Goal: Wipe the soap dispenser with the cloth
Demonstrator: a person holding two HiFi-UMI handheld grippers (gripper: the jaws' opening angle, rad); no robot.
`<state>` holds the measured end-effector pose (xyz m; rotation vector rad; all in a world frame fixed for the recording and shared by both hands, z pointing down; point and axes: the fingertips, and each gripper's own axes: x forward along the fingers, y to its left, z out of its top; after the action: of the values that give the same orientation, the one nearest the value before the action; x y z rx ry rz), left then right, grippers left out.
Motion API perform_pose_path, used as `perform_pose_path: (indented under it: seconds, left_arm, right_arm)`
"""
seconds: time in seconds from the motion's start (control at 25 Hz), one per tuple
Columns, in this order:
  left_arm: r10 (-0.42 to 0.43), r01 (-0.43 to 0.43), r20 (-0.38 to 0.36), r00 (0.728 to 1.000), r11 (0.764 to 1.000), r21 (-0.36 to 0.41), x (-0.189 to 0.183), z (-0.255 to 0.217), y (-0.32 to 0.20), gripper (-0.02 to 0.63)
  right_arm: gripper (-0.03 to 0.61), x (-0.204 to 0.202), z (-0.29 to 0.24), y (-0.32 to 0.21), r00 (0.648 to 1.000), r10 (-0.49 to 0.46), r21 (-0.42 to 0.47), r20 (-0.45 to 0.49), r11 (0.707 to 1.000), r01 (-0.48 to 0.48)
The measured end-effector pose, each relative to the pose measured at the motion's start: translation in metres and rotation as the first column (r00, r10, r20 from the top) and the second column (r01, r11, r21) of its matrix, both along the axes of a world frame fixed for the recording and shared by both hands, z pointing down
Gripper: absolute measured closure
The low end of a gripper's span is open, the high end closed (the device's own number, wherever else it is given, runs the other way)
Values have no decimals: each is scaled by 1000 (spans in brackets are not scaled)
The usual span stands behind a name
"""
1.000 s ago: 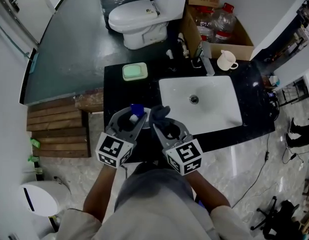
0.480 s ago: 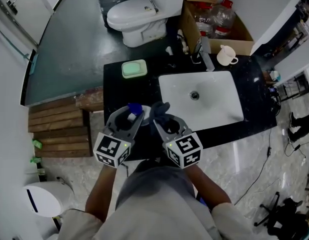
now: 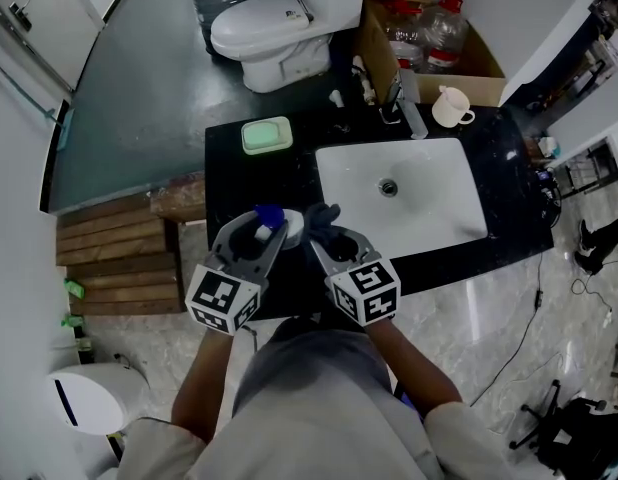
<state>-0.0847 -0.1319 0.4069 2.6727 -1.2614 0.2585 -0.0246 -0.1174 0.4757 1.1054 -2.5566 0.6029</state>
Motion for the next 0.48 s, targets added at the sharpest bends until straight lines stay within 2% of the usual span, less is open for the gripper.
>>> perform_pose_path:
  seconds: [0.48]
  left_arm:
    - [-2, 2, -3, 1000, 1000, 0, 1, 0, 4, 489]
  right_arm:
    - [506, -1, 28, -3, 1000, 11, -98, 22, 995, -9]
